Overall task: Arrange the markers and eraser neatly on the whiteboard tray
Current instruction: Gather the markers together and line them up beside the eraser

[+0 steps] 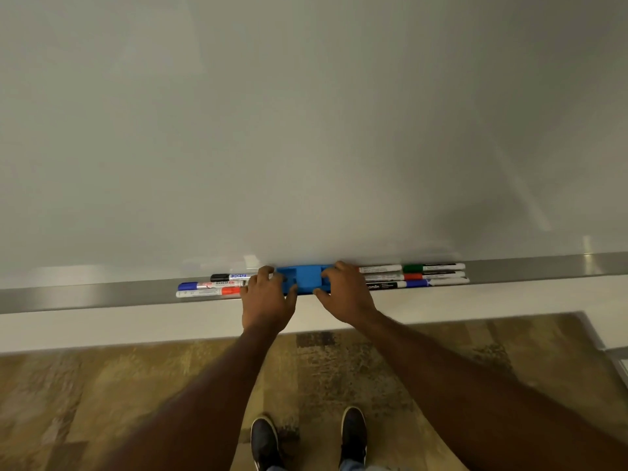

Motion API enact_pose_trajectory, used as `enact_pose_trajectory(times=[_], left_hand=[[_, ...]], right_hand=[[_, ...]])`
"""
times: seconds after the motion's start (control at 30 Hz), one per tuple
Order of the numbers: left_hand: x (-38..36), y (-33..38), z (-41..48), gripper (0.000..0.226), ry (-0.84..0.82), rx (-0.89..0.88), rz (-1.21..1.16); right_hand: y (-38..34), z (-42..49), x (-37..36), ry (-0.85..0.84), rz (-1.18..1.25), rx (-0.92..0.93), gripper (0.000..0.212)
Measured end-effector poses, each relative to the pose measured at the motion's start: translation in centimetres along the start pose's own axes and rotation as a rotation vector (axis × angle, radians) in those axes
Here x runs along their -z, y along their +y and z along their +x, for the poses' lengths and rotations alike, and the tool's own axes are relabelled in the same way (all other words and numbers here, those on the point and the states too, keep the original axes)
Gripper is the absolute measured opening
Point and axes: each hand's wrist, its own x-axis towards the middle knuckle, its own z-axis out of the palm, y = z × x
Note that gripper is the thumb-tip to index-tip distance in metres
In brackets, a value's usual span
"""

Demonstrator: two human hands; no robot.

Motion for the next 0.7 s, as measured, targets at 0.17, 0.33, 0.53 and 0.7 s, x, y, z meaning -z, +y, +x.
enact_pose_trajectory(times=[0.17,0.33,0.53,0.7], left_hand=[[-0.5,0.8,-0.1,0.042,-0.057,0.004,-0.078],[-1.0,1.1,-0.4,0.044,-0.103,0.027,-0.128],[-1.0,0.1,-0.6,0.041,-0.047,0.013,-0.189],[0.2,-2.8,-0.9,0.045,0.066,0.013,-0.262]], right_hand=[[-0.7,0.3,-0.4,-0.026,0.006,-0.11,0.045],[-0.7,0.5,-0.6,-0.034,-0.038,-0.113,0.046],[-1.0,0.6,-0.1,-0.016,-0.1,-0.016,0.04],[-3.7,0.9,-0.6,0.026,-0.095,0.099,0.041]])
